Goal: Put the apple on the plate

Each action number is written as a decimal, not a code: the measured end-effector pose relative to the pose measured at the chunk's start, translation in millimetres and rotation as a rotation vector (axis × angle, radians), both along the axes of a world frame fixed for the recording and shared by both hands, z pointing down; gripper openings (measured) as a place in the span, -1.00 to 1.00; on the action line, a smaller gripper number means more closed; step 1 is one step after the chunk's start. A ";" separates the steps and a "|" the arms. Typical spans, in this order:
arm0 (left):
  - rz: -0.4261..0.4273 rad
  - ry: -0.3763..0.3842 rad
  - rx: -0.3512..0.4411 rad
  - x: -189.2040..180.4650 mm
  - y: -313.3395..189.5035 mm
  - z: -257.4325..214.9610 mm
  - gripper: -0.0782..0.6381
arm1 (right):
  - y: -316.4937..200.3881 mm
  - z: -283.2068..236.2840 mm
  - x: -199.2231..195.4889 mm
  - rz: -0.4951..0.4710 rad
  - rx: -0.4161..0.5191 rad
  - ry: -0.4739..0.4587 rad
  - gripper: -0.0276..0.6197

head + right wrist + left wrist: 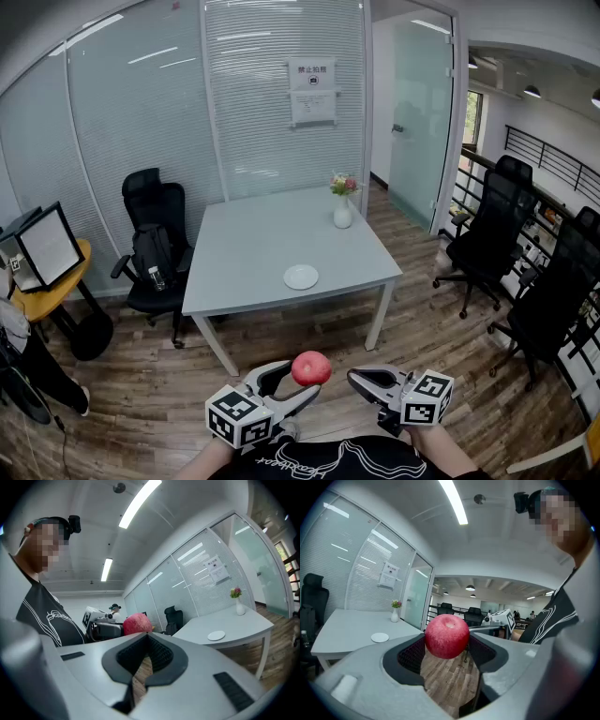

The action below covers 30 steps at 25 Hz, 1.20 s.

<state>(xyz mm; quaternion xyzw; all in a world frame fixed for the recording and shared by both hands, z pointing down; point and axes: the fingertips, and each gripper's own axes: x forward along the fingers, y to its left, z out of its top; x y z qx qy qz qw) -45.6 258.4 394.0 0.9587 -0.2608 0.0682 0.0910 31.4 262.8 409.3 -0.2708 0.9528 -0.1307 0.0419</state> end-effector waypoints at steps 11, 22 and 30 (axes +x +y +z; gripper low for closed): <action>-0.011 -0.013 -0.014 -1.1 3.5 2.9 0.06 | 1.2 2.8 -0.2 -0.007 -0.011 -0.022 -0.89; 0.044 -0.016 -0.057 16.7 -34.4 20.9 0.06 | -27.9 21.1 14.3 0.035 -0.060 -0.031 -0.89; 0.080 -0.029 -0.104 36.2 -111.0 33.9 0.06 | -99.6 37.2 34.7 0.085 -0.125 -0.055 -0.89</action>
